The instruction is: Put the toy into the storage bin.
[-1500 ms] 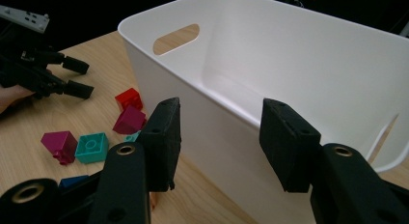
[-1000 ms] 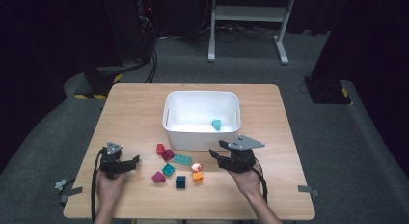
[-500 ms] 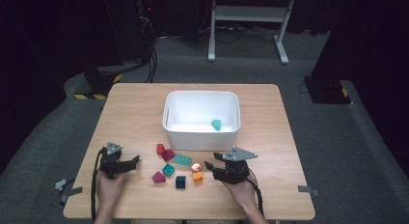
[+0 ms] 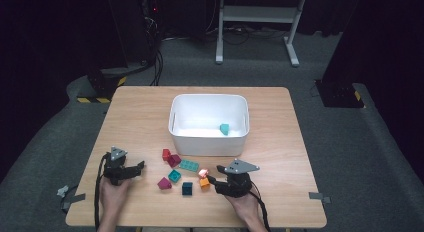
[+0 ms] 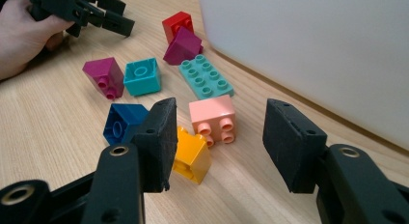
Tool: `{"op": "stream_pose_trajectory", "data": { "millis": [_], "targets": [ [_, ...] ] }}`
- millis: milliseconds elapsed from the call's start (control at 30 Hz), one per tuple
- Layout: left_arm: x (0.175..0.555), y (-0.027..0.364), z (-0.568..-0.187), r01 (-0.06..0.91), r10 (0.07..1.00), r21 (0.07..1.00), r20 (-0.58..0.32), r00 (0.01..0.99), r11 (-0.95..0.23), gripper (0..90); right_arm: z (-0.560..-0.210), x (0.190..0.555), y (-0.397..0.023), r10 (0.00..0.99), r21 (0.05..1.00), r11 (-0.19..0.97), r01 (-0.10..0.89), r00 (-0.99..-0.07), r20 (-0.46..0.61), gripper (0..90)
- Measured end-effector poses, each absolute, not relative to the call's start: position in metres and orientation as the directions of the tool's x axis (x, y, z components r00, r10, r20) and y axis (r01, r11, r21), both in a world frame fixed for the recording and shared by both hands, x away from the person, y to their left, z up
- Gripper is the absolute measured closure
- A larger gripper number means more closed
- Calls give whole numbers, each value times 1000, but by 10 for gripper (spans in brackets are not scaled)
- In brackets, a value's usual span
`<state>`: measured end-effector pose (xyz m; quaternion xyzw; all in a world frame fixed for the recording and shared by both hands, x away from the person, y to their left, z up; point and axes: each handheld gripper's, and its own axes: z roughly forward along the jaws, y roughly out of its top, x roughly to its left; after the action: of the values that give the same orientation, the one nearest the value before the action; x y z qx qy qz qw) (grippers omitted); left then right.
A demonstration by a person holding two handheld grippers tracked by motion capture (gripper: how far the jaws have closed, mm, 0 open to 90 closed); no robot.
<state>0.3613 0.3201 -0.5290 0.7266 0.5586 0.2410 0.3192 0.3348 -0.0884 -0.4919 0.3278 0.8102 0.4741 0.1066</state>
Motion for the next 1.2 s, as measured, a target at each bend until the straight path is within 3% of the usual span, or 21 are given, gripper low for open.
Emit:
{"op": "stream_pose_trajectory", "data": {
  "millis": [933,1200],
  "targets": [
    [361,320,-529,658,966,733,-6,259,-172,164,-513,328,-54,637,795,405,452,-763,109,436],
    [361,320,-529,658,966,733,-6,260,-172,164,-516,329,-55,653,782,421,460,-752,91,487]
  ]
}}
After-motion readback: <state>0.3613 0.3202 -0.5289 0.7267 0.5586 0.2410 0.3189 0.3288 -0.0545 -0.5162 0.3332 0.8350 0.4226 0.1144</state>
